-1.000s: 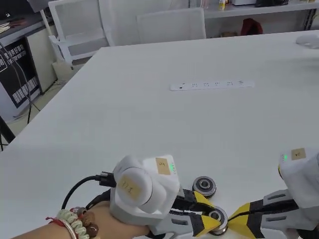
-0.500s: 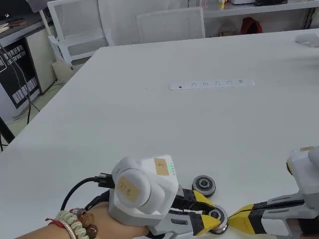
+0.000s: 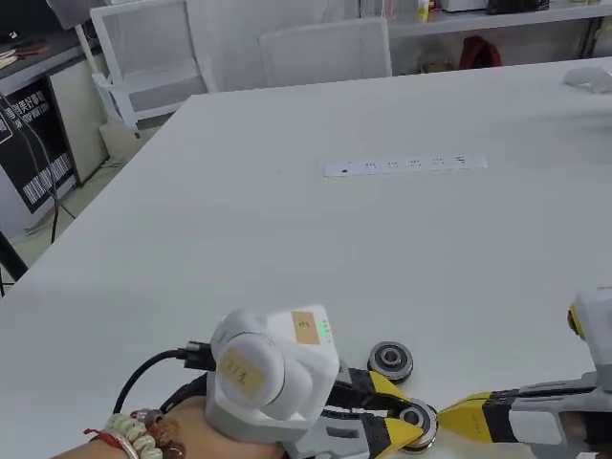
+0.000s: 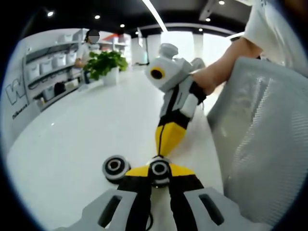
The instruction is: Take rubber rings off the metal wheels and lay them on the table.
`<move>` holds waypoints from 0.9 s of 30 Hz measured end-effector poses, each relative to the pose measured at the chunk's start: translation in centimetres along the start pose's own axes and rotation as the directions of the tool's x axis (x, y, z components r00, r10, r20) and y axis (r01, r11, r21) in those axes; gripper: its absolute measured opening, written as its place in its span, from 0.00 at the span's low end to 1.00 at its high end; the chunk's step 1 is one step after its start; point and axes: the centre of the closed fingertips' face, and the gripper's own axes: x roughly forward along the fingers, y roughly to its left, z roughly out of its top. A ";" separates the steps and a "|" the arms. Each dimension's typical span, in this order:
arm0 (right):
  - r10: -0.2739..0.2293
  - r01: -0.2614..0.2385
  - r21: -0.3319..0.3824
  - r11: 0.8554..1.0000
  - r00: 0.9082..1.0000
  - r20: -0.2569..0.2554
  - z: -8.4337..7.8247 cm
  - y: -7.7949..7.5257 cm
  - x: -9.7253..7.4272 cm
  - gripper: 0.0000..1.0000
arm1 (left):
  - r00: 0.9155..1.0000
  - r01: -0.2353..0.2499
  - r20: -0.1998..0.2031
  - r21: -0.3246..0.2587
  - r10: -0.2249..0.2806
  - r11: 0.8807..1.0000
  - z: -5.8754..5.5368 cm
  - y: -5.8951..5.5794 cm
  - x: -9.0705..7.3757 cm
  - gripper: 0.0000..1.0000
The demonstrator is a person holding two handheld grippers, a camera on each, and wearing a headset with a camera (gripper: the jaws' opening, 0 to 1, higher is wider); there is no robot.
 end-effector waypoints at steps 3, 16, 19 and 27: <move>0.007 -0.007 0.010 1.000 1.000 0.001 0.0 0.1 0.0 0.00 | 1.000 -0.001 0.000 0.000 0.001 1.000 0.0 0.0 0.0 0.14; 0.039 -0.039 0.036 0.999 0.999 0.011 0.3 0.8 0.1 0.00 | 1.000 -0.002 0.008 -0.007 0.002 1.000 -0.1 0.0 -0.1 0.14; 0.046 -0.046 0.037 0.998 0.999 0.006 0.4 0.9 0.2 0.00 | 1.000 -0.005 0.009 -0.008 0.005 1.000 -0.1 0.0 -0.1 0.14; 0.066 -0.066 0.036 0.997 0.998 0.005 0.6 1.4 0.5 0.00 | 1.000 -0.005 0.010 -0.007 0.005 1.000 -0.1 0.0 -0.1 0.14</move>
